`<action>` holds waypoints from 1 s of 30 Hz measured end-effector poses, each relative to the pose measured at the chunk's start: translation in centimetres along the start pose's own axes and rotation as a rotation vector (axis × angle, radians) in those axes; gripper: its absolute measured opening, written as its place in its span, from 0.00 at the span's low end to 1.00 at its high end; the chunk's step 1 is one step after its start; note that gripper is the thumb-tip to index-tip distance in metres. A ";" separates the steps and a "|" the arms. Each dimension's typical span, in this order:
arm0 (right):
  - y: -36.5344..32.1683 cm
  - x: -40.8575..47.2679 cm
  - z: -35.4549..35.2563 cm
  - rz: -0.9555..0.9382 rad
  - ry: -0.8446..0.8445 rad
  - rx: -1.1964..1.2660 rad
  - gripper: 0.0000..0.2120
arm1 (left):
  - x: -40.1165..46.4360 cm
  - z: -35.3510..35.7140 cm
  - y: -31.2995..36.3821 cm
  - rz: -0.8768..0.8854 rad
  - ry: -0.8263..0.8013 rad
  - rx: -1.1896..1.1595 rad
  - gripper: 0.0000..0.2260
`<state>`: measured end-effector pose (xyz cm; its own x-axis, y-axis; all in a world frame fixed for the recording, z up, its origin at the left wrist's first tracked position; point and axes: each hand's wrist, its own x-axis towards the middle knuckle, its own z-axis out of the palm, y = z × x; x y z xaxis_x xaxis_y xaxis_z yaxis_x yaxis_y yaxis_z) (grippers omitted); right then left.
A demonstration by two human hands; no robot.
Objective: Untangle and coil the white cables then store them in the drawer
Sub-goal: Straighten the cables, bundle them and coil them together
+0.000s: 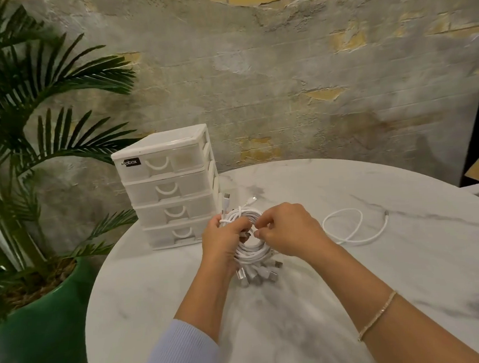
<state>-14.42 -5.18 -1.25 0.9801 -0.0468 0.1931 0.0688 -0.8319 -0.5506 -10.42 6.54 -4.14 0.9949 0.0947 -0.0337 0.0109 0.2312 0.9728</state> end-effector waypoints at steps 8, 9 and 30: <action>-0.2 -0.3 -0.2 0.004 0.046 -0.191 0.06 | -0.7 0.2 0.5 -0.203 -0.353 -0.241 0.08; 0.0 -0.3 -0.4 -0.011 0.019 -0.134 0.05 | -0.7 0.1 0.6 -0.211 -0.379 -0.263 0.05; 3.4 -0.5 -5.1 0.015 -0.328 0.834 0.08 | -0.1 -0.7 0.7 0.152 -0.151 0.283 0.16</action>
<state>-15.66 -10.81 0.95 0.9772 0.2123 0.0102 0.0438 -0.1545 -0.9870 -10.61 7.34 -3.60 0.9907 -0.0415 0.1296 -0.1317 -0.0543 0.9898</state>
